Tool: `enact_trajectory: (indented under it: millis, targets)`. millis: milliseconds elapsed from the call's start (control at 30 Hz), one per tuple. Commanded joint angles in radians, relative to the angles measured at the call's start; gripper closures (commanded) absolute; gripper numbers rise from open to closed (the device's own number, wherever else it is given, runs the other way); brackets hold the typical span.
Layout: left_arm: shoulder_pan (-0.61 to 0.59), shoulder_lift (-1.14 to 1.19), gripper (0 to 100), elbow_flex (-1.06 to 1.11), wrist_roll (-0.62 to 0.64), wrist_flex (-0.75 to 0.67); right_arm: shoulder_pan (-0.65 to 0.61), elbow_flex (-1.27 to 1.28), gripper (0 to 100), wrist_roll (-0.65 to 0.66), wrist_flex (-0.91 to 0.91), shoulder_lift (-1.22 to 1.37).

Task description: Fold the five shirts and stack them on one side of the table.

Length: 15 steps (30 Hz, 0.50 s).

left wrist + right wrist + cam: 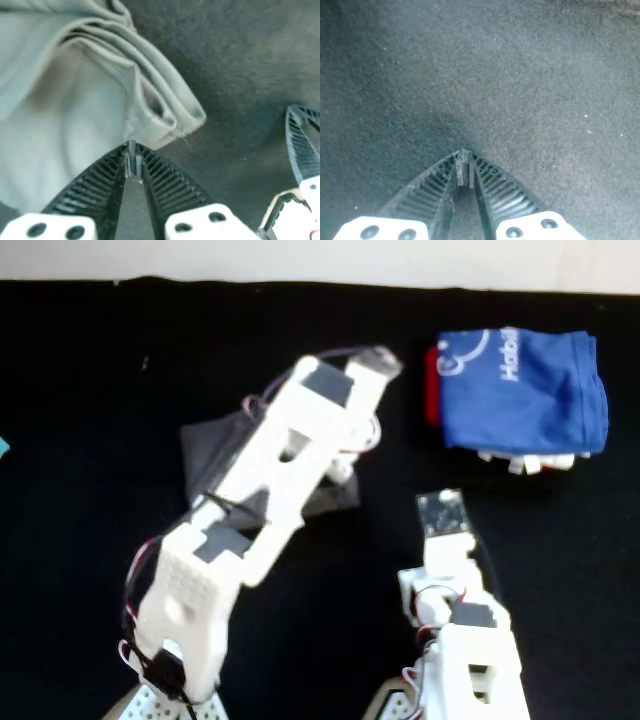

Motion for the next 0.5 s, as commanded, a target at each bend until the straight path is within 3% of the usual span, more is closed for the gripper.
enact_trajectory:
  millis: [0,300,467]
  targets:
    - [-0.064,-0.116,99,-0.101,0.011,0.043,0.010,0.005,99.3,0.011,-0.021,-0.002]
    - [-0.328,0.038,99,-0.077,-0.029,0.005,0.010,0.005,99.3,0.011,-0.021,-0.002]
    - [-0.340,0.183,99,-0.081,-0.072,0.005,0.010,0.005,99.3,0.009,-0.021,-0.002]
